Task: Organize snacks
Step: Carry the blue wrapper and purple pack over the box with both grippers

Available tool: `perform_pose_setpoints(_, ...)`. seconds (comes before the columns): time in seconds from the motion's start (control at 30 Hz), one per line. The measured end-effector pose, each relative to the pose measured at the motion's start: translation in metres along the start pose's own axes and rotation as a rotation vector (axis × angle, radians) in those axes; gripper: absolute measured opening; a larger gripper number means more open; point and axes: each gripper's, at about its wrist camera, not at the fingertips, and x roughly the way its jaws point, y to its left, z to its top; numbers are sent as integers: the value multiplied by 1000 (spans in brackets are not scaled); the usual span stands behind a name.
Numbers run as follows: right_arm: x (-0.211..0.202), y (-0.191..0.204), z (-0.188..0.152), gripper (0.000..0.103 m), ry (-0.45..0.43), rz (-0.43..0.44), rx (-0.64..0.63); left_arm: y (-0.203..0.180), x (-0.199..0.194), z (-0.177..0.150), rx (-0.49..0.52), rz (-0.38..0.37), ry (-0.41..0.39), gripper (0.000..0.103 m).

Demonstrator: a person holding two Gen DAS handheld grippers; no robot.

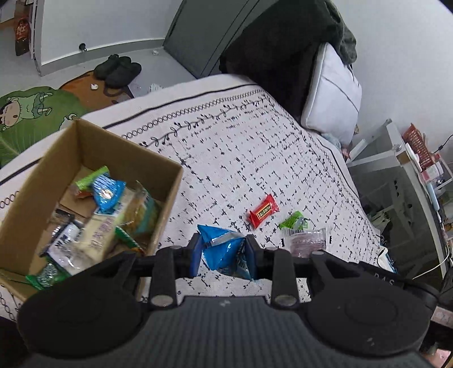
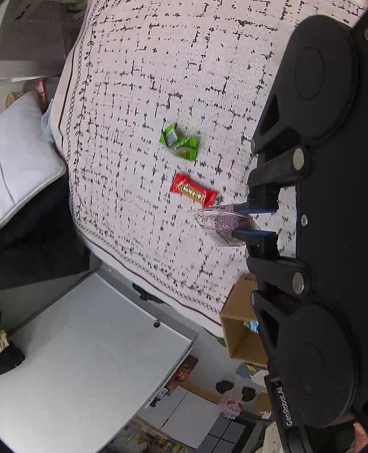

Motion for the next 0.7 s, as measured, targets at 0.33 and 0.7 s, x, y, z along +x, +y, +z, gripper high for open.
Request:
perform_pose_setpoints(0.33,-13,34,-3,10,-27,36,-12,20,-28,15,-9,-20,-34,31)
perform_pose_setpoints(0.7,-6,73,-12,10,-16,88,-39,58,-44,32,-59,6,-59,31)
